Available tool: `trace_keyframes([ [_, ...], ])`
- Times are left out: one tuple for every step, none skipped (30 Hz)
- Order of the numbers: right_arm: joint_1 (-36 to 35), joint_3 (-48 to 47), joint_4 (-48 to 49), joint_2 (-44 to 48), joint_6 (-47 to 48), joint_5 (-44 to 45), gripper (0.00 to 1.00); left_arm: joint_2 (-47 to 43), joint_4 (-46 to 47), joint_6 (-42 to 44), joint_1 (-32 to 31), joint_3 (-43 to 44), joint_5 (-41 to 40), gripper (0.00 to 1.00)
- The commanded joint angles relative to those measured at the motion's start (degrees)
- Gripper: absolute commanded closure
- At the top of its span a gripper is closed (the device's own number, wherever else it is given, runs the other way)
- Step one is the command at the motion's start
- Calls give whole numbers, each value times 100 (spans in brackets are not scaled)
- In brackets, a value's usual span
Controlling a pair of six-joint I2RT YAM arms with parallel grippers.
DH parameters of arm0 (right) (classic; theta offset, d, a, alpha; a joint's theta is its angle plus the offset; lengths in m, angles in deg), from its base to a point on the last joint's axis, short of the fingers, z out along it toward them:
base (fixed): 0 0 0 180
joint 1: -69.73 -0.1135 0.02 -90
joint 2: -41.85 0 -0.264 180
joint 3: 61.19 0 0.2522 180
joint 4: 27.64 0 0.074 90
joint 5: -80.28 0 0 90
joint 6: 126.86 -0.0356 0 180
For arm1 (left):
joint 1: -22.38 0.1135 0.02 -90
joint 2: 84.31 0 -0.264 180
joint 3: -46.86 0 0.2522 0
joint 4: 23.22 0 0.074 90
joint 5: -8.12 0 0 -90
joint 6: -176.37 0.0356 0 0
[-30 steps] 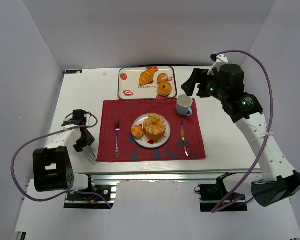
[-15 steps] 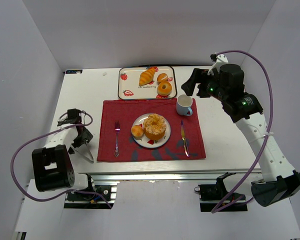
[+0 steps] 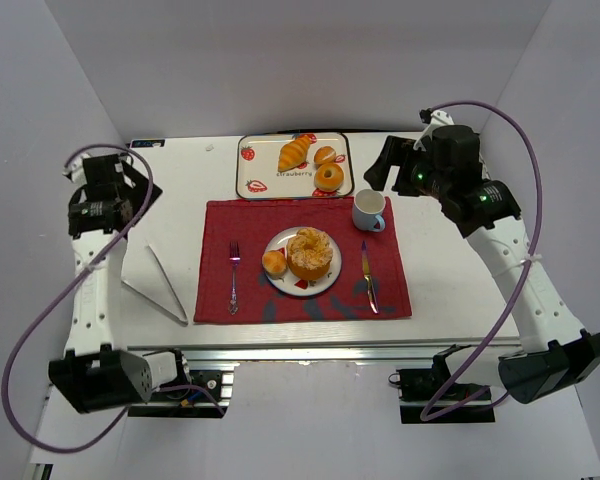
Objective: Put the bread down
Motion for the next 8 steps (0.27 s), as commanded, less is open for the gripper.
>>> trace_keyframes([
  [7, -306, -35, -2, -90, 57, 11, -735, 132, -232, 39, 634, 278, 2],
  [16, -271, -18, -2, -107, 66, 11, -850, 248, -197, 31, 732, 226, 2],
  [16, -261, -17, -2, -116, 66, 11, -956, 362, -84, 39, 811, 173, 2],
  [16, -253, -26, -11, -125, 92, 11, -1139, 554, 22, 39, 890, 112, 2],
  [16, -218, -87, -20, -220, 119, 10, -1211, 609, 171, 39, 996, -11, 2],
  [16, -191, -105, -28, -248, 128, 11, -1264, 592, 216, 31, 1040, -117, 2],
  [16, -182, -131, -55, -239, 84, 11, -1299, 478, 277, 39, 1093, -222, 2],
  [16, -191, -175, -64, -230, 84, 11, -1300, 416, 330, 31, 1163, -284, 2],
])
